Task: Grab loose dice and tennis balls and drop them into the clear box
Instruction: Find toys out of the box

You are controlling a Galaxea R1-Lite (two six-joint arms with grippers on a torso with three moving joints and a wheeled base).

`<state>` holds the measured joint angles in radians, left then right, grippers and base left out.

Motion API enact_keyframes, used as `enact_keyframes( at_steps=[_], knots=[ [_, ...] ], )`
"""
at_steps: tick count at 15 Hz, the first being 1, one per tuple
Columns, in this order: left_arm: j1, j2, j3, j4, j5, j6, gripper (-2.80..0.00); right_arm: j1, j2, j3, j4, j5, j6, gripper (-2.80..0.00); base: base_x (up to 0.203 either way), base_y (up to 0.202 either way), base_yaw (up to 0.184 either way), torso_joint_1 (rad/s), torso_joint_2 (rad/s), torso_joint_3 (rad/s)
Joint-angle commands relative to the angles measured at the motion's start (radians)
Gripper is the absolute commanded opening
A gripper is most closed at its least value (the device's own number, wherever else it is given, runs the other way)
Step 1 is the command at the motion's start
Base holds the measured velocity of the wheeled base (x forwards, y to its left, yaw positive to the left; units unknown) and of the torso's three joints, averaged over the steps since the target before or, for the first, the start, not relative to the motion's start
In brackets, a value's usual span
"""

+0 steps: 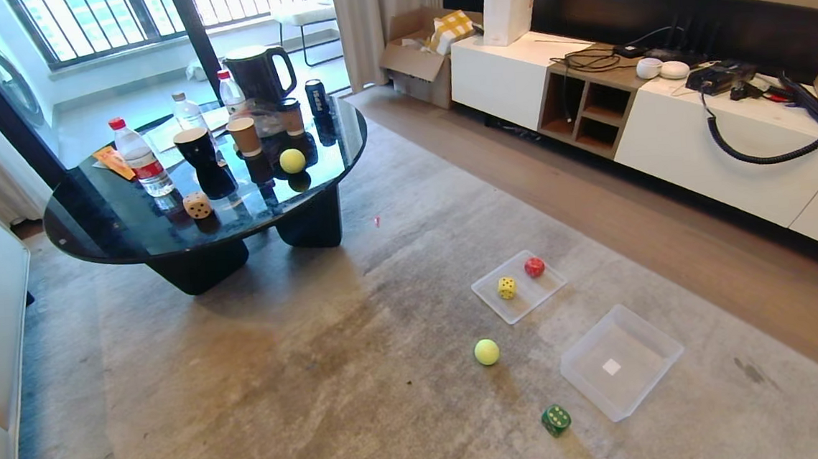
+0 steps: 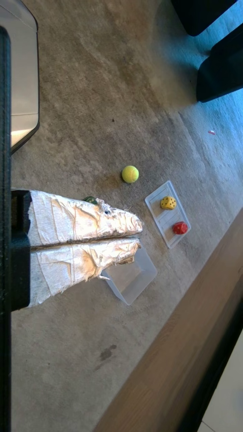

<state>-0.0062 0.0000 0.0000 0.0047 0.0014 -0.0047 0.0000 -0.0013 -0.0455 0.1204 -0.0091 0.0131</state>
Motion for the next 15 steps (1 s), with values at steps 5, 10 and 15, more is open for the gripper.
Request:
enact_keyframes(
  at_steps=[5, 10, 15],
  knots=[
    [0.0, 0.0, 0.0, 0.0, 0.0, 0.001, -2.8, 0.0, 0.0, 0.0, 0.001, 0.0, 0.001, -2.8, -0.012, 0.0, 0.0, 0.0, 0.0, 0.0],
    [0.0, 0.0, 0.0, 0.0, 0.0, 0.0, -2.8, 0.0, 0.0, 0.001, 0.001, 0.0, 0.001, -2.8, -0.176, 0.0, -0.001, 0.002, 0.0, 0.001],
    [0.0, 0.0, 0.0, 0.0, -0.001, 0.004, -2.8, 0.0, 0.0, 0.0, 0.001, 0.0, 0.001, -2.8, -0.077, 0.0, 0.001, 0.0, 0.0, 0.003]
  ],
)
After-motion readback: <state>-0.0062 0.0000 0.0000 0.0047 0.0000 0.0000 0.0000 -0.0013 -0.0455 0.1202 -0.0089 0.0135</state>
